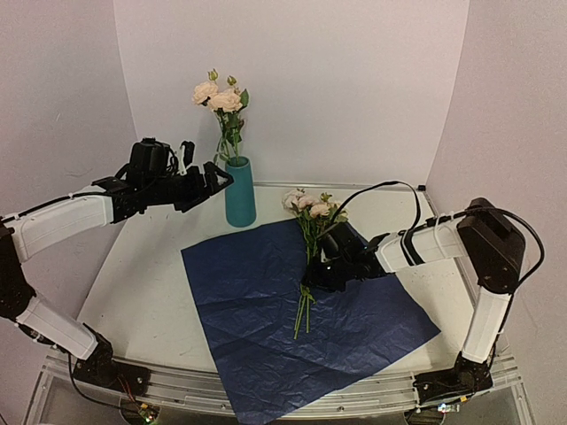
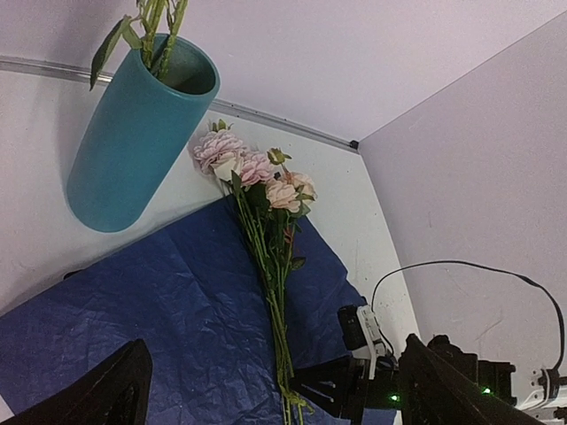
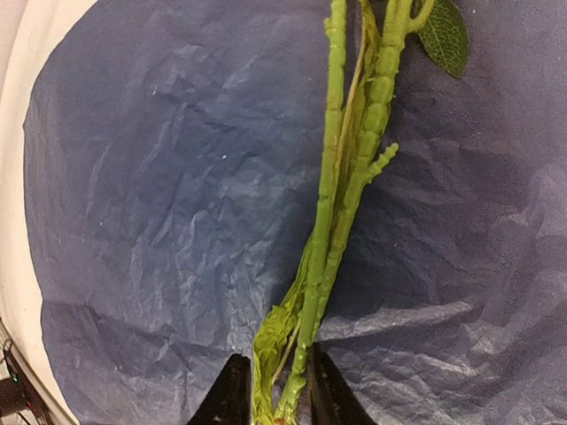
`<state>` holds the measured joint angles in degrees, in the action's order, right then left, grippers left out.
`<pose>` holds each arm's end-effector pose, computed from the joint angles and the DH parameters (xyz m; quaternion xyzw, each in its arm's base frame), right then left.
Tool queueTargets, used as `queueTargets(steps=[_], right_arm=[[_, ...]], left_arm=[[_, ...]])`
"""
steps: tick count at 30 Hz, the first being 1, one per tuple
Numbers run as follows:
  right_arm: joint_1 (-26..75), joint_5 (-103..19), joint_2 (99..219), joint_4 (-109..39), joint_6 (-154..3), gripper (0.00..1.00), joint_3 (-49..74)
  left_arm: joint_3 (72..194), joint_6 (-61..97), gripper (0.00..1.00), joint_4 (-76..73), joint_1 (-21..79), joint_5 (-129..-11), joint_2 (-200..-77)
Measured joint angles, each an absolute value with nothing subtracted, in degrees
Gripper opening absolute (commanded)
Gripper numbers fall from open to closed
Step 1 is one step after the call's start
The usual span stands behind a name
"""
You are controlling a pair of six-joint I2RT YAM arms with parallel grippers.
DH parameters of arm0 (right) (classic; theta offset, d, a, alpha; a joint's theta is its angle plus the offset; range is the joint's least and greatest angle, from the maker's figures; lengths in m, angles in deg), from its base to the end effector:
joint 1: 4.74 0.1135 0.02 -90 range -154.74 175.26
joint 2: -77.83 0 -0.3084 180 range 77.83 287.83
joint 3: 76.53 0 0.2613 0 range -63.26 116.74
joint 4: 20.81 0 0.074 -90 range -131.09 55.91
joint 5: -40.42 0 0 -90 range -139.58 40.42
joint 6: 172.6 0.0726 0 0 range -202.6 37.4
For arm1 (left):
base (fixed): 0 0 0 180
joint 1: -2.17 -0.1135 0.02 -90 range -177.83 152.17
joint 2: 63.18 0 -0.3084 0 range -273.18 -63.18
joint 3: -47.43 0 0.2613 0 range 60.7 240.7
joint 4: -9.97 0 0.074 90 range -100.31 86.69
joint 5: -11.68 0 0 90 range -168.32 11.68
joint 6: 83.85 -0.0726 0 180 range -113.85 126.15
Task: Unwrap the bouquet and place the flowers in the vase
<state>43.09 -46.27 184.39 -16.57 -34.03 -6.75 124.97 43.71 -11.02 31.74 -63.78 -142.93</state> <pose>0.2927 0.3294 0.1739 -0.0082 0.8766 0.3751 0.3014 0.3031 -0.1929 0.3501 0.0118 0.8310 -0.3899 0.3966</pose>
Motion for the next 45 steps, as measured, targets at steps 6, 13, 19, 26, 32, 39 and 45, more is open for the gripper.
queueTargets(steps=[6, 13, 19, 26, 32, 39, 45], right_arm=[[43.09, -46.26, 185.8, -16.61, -33.73, 0.19, -5.96], [43.09, -46.4, 186.3, -16.88, -33.27, 0.0, -5.26], [43.09, -47.07, 186.1, -17.06, -33.55, 0.0, -5.25], [43.21, -47.54, 181.99, -17.88, -36.05, 0.0, -5.3], [43.49, -48.19, 175.76, -17.31, -37.83, 0.0, -6.21], [44.18, -50.08, 169.15, -15.27, -37.72, 0.0, -10.86], [44.32, -50.96, 167.11, -15.31, -36.52, 0.06, -12.46]], left_arm=[[124.97, 43.71, 0.97, -10.99, 31.74, -62.95, -143.21], [124.97, 43.71, 0.96, -10.99, 31.74, -62.84, -143.28], [124.95, 43.71, 0.96, -10.99, 31.74, -62.82, -143.7], [124.84, 43.88, 0.95, -10.95, 31.9, -61.91, -144.66], [124.75, 44.17, 0.95, -10.87, 34.89, -62.47, -146.73], [126.66, 44.25, 0.94, -10.77, 41.5, -63.41, -151.59], [128.39, 46.05, 0.92, -9.2, 42.16, -62.92, -155.75]])
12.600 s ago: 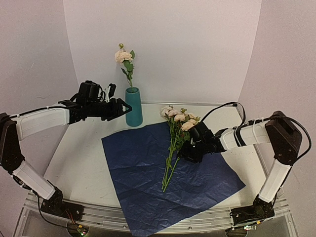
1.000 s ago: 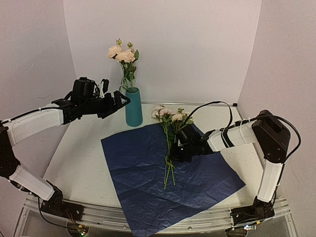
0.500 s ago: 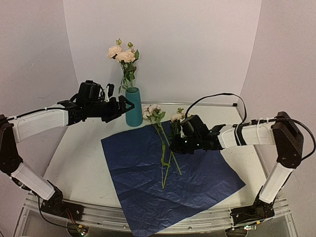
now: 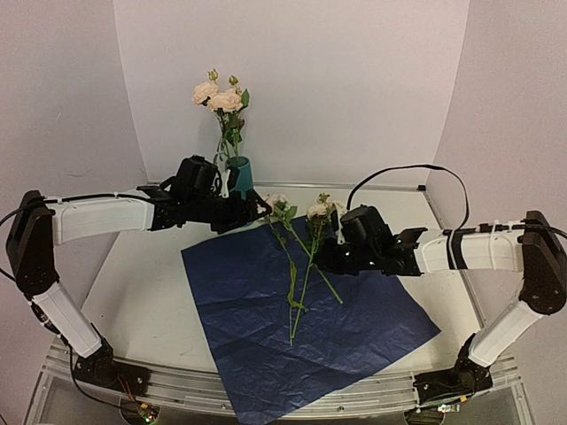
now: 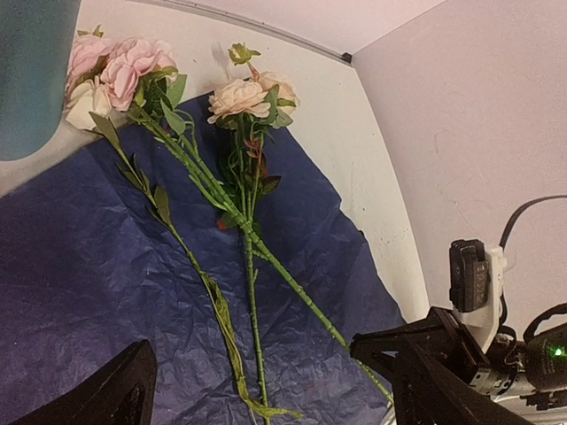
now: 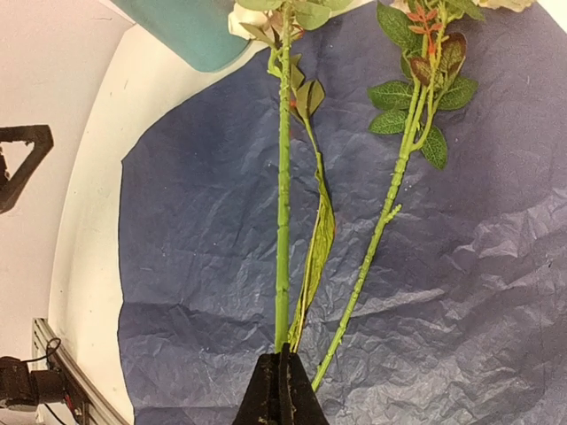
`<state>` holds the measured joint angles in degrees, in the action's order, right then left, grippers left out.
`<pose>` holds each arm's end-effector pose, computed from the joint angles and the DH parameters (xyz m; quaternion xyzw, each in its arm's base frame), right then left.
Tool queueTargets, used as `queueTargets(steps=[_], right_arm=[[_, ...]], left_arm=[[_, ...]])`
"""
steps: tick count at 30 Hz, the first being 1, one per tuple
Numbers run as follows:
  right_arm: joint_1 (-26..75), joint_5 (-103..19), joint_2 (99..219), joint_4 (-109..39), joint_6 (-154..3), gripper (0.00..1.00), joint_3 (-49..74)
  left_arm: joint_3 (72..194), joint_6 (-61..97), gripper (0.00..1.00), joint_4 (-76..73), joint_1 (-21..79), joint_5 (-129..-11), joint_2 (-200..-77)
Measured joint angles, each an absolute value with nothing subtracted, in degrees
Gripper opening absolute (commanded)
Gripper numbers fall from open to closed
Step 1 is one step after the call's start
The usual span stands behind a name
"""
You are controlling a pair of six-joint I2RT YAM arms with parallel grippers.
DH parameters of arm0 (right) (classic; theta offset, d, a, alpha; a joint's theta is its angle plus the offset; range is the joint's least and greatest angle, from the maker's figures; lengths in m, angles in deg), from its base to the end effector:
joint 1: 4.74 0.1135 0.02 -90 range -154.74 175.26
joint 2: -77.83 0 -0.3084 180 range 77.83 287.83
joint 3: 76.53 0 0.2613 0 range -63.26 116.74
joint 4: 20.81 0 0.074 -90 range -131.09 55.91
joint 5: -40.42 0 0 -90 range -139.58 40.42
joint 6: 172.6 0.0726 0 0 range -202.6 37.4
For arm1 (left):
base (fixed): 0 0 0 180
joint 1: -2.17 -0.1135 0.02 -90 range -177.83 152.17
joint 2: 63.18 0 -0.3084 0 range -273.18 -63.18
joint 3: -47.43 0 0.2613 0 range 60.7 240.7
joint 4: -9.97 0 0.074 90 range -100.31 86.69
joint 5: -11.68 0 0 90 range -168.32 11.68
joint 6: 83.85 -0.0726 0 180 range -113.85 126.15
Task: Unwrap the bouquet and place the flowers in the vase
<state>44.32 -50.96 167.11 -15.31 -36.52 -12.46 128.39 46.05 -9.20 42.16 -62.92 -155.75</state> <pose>0.2572 0.2939 0.2611 -0.0143 0.8175 0.4182 0.3956 0.3044 -0.2805 0.2953 0.0669 0.8615 -0.4037 0.3006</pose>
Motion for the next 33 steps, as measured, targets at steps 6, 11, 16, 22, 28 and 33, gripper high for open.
queueTargets(steps=[6, 11, 16, 22, 28, 33], right_arm=[[45.47, -49.95, 167.6, -15.42, -34.09, 0.36, -15.11], [46.82, -49.27, 169.3, -16.31, -33.34, 0.56, -16.21], [46.94, -51.25, 171.6, -18.25, -34.96, 0.51, -14.3], [46.94, -54.73, 178.29, -21.1, -38.29, 0.43, -5.56], [46.9, -56.33, 185.0, -23.2, -41.14, 0.41, 0.63], [46.8, -58.86, 188.75, -26.08, -42.48, 0.38, 3.76]], left_arm=[[128.4, 47.84, 0.92, -8.21, 42.63, -62.46, -157.6], [128.4, 48.27, 0.92, -7.52, 43.09, -62.58, -157.65], [128.12, 48.19, 0.92, -6.95, 43.12, -63.29, -157.57], [126.95, 47.73, 0.91, -6.83, 43.12, -64.5, -156.0], [126.18, 46.33, 0.91, -6.79, 43.12, -66.15, -152.6], [125.21, 45.49, 0.91, -6.82, 43.12, -67.71, -150.69]])
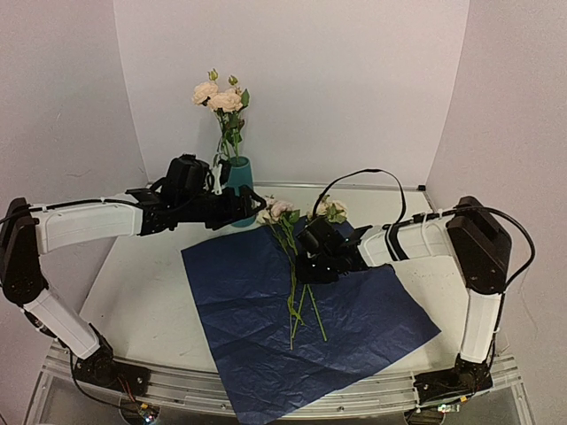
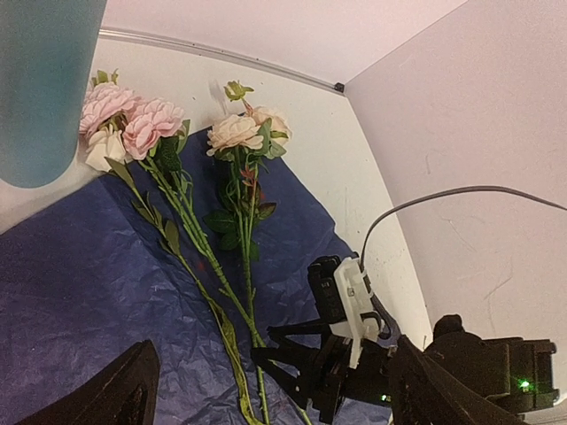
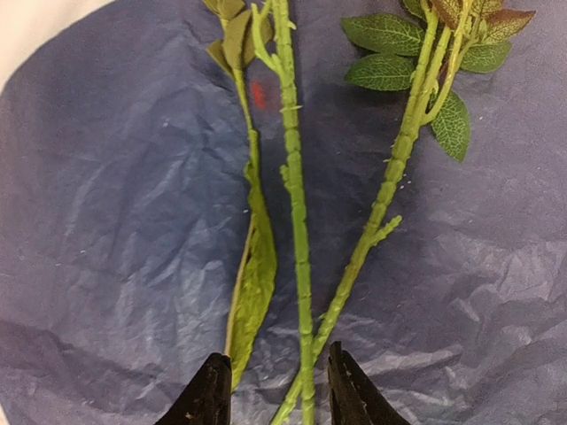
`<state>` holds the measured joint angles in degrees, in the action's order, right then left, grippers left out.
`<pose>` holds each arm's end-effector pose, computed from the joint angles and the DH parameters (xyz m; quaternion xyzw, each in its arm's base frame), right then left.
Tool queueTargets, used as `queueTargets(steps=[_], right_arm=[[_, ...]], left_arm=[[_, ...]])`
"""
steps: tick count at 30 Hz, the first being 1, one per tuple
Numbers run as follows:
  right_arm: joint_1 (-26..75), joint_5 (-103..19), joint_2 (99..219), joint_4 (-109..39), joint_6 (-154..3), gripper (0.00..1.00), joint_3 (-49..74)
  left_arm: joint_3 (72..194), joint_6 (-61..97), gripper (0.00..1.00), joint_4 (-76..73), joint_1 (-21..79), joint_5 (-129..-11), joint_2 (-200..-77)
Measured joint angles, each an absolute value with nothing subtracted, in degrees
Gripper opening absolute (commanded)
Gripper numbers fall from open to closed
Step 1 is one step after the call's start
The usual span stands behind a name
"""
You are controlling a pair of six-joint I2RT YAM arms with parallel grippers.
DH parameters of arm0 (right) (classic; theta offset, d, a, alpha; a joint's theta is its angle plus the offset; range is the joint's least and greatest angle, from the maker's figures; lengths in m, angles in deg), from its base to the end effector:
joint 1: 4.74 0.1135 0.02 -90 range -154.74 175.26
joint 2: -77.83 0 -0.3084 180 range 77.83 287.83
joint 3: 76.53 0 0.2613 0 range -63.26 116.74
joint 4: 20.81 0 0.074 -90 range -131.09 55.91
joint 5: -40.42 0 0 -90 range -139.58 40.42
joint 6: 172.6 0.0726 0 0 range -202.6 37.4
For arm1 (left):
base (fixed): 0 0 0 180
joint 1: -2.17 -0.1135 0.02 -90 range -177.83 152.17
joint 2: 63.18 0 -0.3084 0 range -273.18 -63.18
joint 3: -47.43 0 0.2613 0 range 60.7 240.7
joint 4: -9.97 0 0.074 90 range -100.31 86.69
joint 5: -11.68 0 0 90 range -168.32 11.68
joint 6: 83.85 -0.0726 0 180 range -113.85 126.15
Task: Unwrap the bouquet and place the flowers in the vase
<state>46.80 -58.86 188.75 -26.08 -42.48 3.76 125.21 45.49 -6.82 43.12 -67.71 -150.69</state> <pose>0.3033 0.3631 0.1830 -0.0517 0.8869 0.2749 0.3675 0.2890 -0.2685 0.3125 0.0605 0.8460 -0.3978 0.3497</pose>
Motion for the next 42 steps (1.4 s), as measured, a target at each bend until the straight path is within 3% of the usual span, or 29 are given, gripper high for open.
queueTargets(steps=[6, 12, 18, 34, 42], right_arm=[[46.68, -60.72, 191.48, -27.75, -43.67, 0.31, 6.23], [46.68, -61.23, 193.42, -28.94, -44.07, 0.1, 6.83], [46.67, -63.11, 193.4, -29.39, -43.84, 0.02, 6.85], [46.07, -69.97, 172.67, -30.95, -41.11, 0.0, 2.16], [46.04, -65.24, 165.28, -24.69, -43.75, 0.0, -6.27]], left_arm=[[125.02, 45.13, 0.91, -6.88, 43.12, -68.01, -150.46], [125.02, 45.13, 0.91, -6.9, 43.11, -68.0, -150.46], [125.02, 45.15, 0.91, -6.92, 43.12, -67.87, -150.48], [125.29, 46.28, 0.9, -7.32, 43.12, -65.61, -152.36], [126.68, 49.49, 0.76, -4.21, 43.36, -60.32, -156.22]])
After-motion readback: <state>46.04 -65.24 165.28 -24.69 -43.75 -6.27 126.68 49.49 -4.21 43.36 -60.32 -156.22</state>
